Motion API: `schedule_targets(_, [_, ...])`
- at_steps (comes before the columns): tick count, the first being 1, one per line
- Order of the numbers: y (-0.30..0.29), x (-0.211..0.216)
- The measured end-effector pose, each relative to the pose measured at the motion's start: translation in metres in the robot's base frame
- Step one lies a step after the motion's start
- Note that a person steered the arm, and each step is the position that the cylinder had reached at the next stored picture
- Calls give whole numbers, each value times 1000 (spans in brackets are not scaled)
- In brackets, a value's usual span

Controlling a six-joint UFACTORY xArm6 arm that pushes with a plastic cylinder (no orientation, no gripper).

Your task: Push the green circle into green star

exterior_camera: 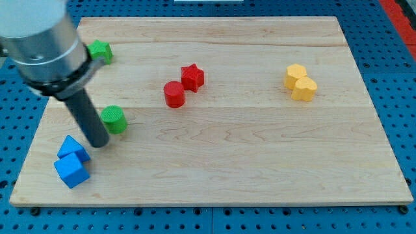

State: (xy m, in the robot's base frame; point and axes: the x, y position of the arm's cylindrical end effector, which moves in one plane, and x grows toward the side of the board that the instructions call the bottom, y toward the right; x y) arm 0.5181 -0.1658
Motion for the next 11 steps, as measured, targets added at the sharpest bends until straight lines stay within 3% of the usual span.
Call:
schedule_targets(1, [32, -6])
schedule_targets(3, [-33, -80])
schedule_targets(5, [-47, -71])
schedule_targets(7, [-94, -102])
schedule_targets(11, [-50, -165])
